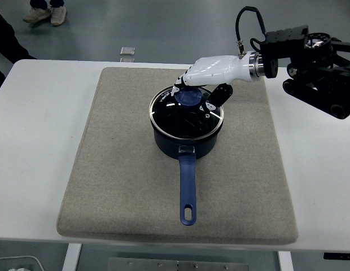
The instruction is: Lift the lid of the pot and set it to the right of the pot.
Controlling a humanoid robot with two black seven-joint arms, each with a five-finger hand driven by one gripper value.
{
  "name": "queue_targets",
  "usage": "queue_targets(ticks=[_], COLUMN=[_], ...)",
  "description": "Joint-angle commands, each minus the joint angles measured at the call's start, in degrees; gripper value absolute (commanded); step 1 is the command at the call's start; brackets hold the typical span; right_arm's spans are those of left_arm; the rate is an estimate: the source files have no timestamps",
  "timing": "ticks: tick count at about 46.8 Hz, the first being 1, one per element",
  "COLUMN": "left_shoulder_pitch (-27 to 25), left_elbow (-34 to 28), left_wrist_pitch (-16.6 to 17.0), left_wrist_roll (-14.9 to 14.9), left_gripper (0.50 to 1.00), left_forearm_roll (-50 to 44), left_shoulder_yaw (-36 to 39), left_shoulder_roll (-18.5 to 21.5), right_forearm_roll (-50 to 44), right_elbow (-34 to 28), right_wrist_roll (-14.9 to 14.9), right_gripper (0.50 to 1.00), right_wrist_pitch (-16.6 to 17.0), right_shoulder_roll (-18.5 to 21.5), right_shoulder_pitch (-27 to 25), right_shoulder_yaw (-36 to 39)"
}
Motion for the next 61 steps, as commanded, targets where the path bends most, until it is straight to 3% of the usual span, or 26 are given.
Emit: queue_targets(ticks=[1, 18, 43, 61], left_shoulder_pitch=[0.06, 0.06, -0.03, 0.06], left_elbow=[0.00, 0.00, 0.00, 0.00], left_wrist_pitch=[0.00, 0.00, 0.00, 0.00], left_wrist_roll=[0.00, 0.00, 0.00, 0.00], left_gripper=[1.000, 1.000, 1.000, 1.000], left_forearm_roll=[0.00, 0.00, 0.00, 0.00], left_shoulder_yaw=[0.00, 0.00, 0.00, 0.00], left_shoulder_roll=[0.00, 0.00, 0.00, 0.00], right_forearm_roll=[0.00, -0.18, -0.44, -0.35], right_elbow=[0.01, -2.19, -15.72, -18.71], right_wrist_roll=[0.00, 0.00, 0.00, 0.00], right_gripper=[0.500, 0.500, 0.500, 0.500], right_wrist_pitch=[-0.06, -0.59, -0.59, -0.94], right_shoulder_roll=[-0.01, -0.10, 0.25, -0.27], right_shoulder_pitch=[0.16, 0.07, -0.45, -1.51], right_shoulder_yaw=[-0.10, 0.08, -2.55, -5.46])
